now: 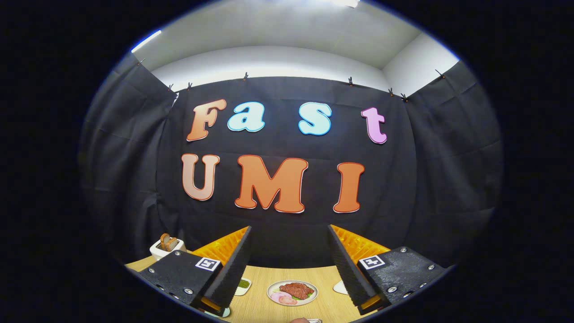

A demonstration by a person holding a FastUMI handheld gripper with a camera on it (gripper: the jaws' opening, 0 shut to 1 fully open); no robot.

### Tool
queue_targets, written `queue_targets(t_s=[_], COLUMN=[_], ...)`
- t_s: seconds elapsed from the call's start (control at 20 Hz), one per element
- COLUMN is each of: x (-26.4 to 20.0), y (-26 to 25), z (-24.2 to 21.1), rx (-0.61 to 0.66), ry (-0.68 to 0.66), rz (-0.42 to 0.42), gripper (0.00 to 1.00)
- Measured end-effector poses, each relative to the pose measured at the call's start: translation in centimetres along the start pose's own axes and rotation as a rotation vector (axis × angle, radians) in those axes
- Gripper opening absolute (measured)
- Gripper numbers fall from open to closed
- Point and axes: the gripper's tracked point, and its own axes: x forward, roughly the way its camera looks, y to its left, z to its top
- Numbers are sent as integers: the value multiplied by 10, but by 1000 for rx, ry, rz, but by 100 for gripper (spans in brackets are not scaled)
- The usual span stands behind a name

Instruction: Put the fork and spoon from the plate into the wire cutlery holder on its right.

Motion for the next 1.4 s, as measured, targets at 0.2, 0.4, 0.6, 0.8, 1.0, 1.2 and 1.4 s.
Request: queue_targets(t_s=[0.2,0.4,0.6,0.8,1.0,1.2,1.4], x=[-3,-8,-10,-14,-18,-17,-17], y=[8,14,18,24,30,38,44], z=[0,3,2,3,3,4,8], rx=[-1,-1,5,1,1,2,-5], ry=[-2,-7,3,1,1,2,-18], rz=[21,37,46,59,65,74,85], gripper=[97,97,97,97,97,98,98])
